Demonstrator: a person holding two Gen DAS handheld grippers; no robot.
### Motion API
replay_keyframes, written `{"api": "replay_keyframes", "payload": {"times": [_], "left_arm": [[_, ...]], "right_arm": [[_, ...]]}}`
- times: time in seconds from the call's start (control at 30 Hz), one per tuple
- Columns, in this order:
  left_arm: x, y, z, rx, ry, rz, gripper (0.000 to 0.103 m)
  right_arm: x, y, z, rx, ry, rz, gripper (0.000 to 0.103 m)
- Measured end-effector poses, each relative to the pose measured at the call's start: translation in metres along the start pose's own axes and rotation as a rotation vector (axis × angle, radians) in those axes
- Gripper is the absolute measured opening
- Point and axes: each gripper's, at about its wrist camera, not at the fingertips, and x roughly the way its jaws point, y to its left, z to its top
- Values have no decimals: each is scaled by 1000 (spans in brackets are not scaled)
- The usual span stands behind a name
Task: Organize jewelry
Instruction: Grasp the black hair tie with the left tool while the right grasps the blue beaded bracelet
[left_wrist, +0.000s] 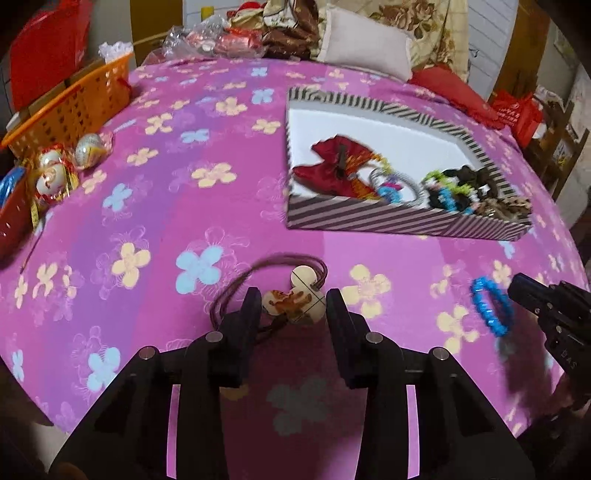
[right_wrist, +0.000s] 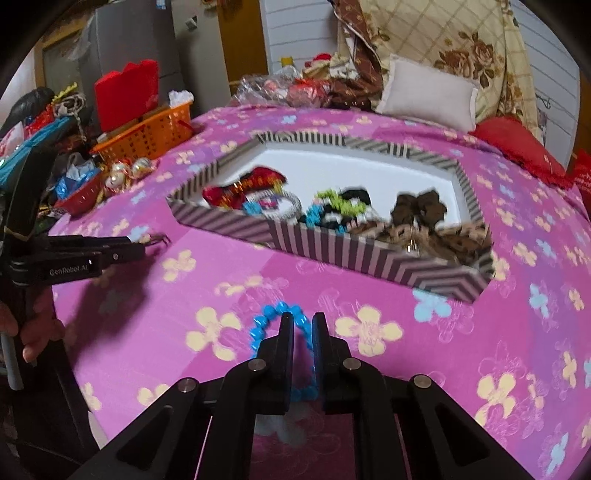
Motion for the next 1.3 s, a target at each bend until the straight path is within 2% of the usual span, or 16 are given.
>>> {"api": "replay_keyframes", "payload": {"times": [0.3,0.37,0.53,0.63,0.93,0.97,1.03,1.13,1.2,1.3], "left_arm": [[-38,-17,14,17,-87,-27,35],[-42,-18,15,16,-94,-27,35],[-39,-19,8,12,-78,-31,35],[-32,-18,5,7,-57,-34,35],[-24,-17,4,-15,-33,-45,35],[-24,-16,4,-17,-32,-46,35],[-23,-16,3,-20,-28,-48,35],[-21,-16,3,-23,-19,-48,35],[-20,-15,3,-26,-17,-47,35],[-21,-16,2,-26,-18,-44,35]], "right_arm": [[-31,11,19,-30,-61,10,7],[-23,7,18,-23,-13,36,7],[9,-5,1,17,122,18,8],[15,-9,-2,7,126,-3,8],[23,-17,1,3,187,8,11],[23,-16,0,3,193,11,13],[23,-14,-2,1,190,19,32],[24,-10,-3,-19,190,9,33],[24,-8,-4,-33,183,-5,29],[23,-4,-6,-67,179,-27,8]]}}
